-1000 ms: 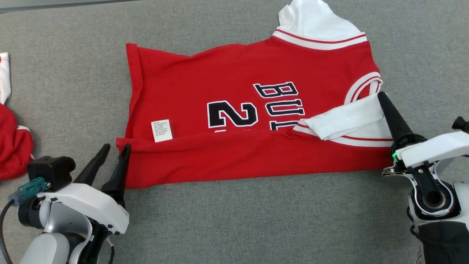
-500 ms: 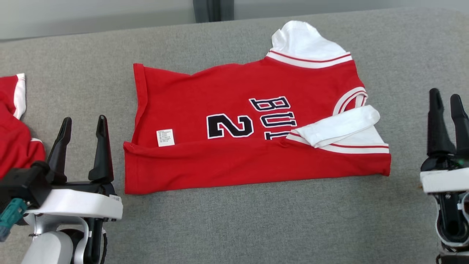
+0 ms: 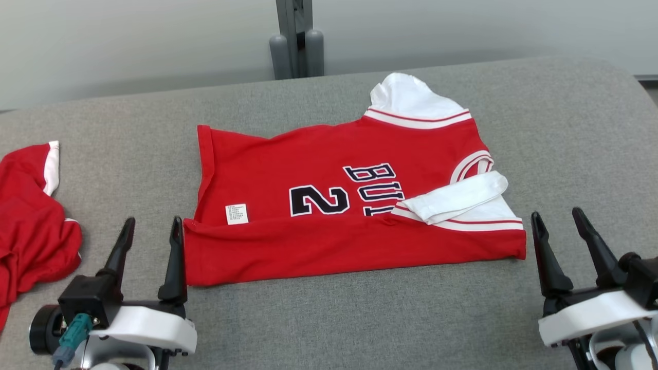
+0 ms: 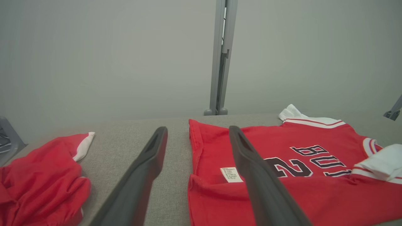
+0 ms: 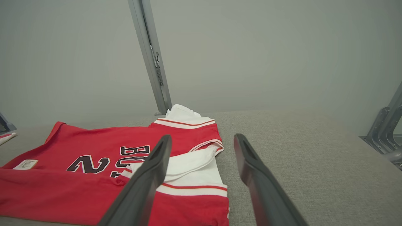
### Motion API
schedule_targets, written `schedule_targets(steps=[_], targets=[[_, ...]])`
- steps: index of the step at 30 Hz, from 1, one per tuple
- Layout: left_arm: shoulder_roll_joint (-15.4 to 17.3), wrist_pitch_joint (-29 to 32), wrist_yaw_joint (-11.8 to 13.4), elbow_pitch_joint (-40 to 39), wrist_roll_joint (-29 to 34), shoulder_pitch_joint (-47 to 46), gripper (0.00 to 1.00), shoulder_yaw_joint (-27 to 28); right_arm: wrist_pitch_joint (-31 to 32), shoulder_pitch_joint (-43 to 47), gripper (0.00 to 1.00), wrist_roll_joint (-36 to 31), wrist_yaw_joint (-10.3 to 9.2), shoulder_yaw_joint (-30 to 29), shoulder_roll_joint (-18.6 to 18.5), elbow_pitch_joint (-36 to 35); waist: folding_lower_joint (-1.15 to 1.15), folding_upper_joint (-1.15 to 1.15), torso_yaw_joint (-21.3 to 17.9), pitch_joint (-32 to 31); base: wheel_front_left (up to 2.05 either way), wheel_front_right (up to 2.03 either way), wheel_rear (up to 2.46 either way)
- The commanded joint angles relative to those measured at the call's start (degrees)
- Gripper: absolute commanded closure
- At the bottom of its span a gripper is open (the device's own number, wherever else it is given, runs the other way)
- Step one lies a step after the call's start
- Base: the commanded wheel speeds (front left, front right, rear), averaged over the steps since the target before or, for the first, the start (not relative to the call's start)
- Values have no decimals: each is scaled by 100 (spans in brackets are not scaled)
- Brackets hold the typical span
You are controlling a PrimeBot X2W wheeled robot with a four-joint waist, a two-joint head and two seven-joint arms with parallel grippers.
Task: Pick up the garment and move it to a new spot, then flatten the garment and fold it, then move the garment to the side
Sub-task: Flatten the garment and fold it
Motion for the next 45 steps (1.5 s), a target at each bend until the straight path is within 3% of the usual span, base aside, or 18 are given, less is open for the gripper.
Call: schedule_targets(steps=[1, 21, 30, 40, 41, 42, 43, 44, 45], targets=[[50, -8, 48, 64, 40, 108, 0, -13, -49, 122, 0, -117, 5, 14, 14, 69, 0, 0, -13, -126, 0, 0, 0], [105, 140, -45, 353, -62, -51, 0, -142, 35, -8, 0, -285, 5, -45, 74, 270, 0, 0, -20, -66, 0, 0, 0], [116, 735, -254, 720, -306, -231, 0, -336, 14, -653, 0, -406, 4, 166, -201, 1201, 0, 0, -53, 450, 0, 0, 0], [33, 1124, -470, 1125, -728, -294, 0, -405, -62, -1243, 0, -255, 2, 498, -175, 2499, 0, 0, -60, 800, 0, 0, 0], [43, 1152, -485, 1136, -756, -307, 21, -413, -48, -1283, 0, -225, 2, 561, -183, 2588, 0, 0, -67, 805, 0, 0, 0], [39, 1176, -510, 1151, -791, -324, 52, -417, -32, -1330, 0, -132, 2, 613, -182, 2694, 0, 0, -72, 807, 0, 0, 0], [57, 1194, -514, 1163, -776, -351, 73, -424, 19, -1369, 13, -83, 2, 667, -193, 2785, 0, 0, -77, 809, 0, 0, 0], [71, 1212, -532, 1178, -784, -370, 100, -431, -20, -1424, 50, -44, 2, 725, -212, 2847, 0, 0, -83, 814, 0, 0, 0], [72, 1226, -540, 1186, -807, -375, 100, -432, -7, -1460, 84, 37, 2, 813, -217, 2914, 0, 0, -88, 816, 0, 0, 0]])
